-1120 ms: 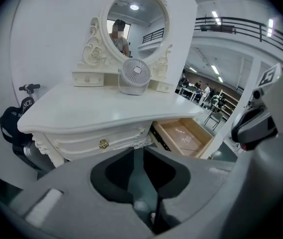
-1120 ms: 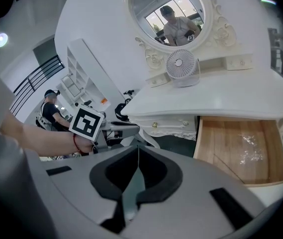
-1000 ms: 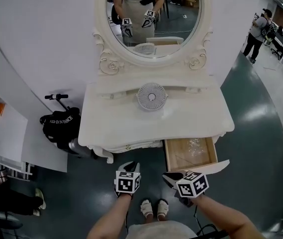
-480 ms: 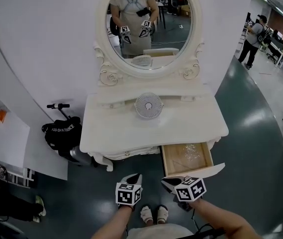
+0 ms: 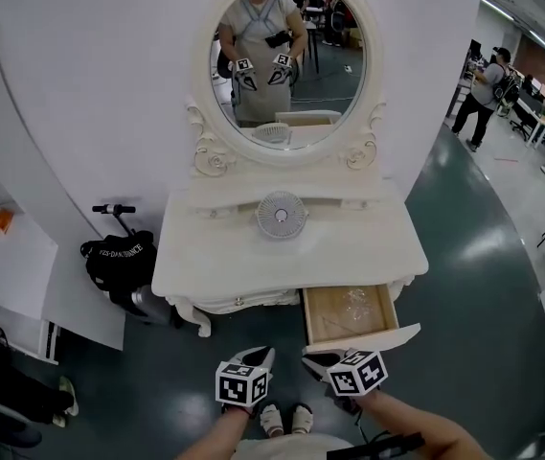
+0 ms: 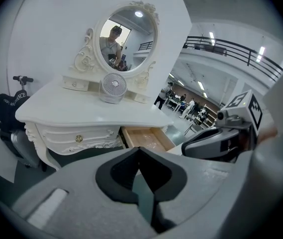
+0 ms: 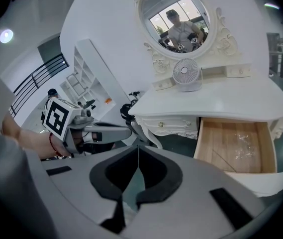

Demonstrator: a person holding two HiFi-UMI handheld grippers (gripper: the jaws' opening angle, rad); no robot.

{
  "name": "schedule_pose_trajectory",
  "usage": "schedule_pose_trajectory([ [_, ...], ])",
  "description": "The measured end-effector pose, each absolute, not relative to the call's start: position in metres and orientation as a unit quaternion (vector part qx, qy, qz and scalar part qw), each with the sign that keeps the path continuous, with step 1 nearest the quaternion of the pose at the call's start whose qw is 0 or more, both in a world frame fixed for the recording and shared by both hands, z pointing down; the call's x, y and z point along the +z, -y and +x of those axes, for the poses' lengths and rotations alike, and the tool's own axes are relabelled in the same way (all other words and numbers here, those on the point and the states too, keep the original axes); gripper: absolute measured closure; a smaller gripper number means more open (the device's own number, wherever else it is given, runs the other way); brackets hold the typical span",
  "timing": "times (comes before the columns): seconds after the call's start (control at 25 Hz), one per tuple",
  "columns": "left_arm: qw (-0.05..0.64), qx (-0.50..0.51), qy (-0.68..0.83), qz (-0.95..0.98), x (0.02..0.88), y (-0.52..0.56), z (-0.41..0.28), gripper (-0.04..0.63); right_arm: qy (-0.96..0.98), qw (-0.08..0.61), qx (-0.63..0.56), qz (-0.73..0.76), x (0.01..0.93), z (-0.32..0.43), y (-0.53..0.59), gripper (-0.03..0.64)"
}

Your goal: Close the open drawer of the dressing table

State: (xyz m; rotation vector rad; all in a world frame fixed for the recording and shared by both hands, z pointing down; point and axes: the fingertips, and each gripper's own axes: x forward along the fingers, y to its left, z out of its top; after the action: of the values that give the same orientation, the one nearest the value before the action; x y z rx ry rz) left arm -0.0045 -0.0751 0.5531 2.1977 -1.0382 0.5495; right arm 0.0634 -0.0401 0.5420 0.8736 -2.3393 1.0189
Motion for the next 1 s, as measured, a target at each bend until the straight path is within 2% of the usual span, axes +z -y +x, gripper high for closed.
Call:
schedule_pose_trajectory([
  [1.0, 0.333, 0.197, 0.402, 0.830, 0.525, 0.062, -0.008, 0.586, 0.862, 0.200, 0.358, 0.299, 0.512, 0.058, 0.036, 0.601],
])
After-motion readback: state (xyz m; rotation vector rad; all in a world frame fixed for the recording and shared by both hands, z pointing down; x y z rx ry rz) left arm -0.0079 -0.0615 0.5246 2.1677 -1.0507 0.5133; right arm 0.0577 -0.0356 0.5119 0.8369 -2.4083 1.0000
